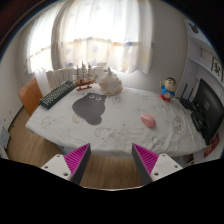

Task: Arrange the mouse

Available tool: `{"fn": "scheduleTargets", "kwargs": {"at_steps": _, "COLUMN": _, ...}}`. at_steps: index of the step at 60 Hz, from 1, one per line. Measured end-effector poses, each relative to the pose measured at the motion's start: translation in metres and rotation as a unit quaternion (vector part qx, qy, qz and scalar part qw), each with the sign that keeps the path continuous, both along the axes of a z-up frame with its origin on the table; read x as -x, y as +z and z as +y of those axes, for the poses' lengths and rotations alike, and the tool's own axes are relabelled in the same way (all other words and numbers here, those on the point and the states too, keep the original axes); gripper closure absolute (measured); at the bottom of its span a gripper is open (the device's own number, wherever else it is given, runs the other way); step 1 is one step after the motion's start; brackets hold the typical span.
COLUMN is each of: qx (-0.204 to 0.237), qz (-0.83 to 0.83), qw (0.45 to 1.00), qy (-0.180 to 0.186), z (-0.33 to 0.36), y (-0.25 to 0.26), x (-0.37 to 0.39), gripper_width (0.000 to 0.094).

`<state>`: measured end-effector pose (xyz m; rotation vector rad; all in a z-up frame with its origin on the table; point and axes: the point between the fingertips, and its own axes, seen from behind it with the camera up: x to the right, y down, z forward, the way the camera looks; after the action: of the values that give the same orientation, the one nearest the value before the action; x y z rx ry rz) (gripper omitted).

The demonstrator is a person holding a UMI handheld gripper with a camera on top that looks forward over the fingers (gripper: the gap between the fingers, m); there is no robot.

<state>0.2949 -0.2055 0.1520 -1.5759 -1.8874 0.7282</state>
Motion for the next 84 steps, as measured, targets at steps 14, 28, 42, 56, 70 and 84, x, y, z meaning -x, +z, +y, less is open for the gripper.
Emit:
{"fn": "scheduleTargets", "kwargs": {"at_steps": 14, "qx": -0.008, "qz": 0.019, "qw": 0.999, "qy": -0.043, "z": 0.067, "y": -0.017, "x": 0.028, "gripper_width": 0.0084}}
{"fn": "scheduleTargets", "kwargs": {"at_steps": 28, "qx": -0.027, "qz": 0.035, "qw": 0.995, "qy": -0.093, "z": 0.151, "y": -0.035, "x": 0.051, "gripper_width": 0.008}}
{"fn": "scheduleTargets", "kwargs": {"at_steps": 42, "qx": -0.025, "qz": 0.052, "qw": 0.992, "qy": -0.11, "z": 0.205, "y": -0.068, "x": 0.095, "gripper_width": 0.0081}}
{"fn": "scheduleTargets", "kwargs": {"at_steps": 56, "qx": 0.01, "qz": 0.082, "qw": 0.992, "qy": -0.092, "z": 0.218, "y": -0.106, "x": 0.171, "gripper_width": 0.0081}}
{"fn": "scheduleTargets", "kwargs": {"at_steps": 70, "qx": 0.022, "qz": 0.068, "qw": 0.996, "qy": -0.051, "z": 0.213, "y": -0.146, "x": 0.241, "gripper_width": 0.0084}}
{"fn": "scheduleTargets", "kwargs": {"at_steps": 84, "qx": 0.019, "qz": 0.06, "qw": 0.997, "qy": -0.045, "z": 0.226, "y": -0.163, "x": 0.299, "gripper_width": 0.008}}
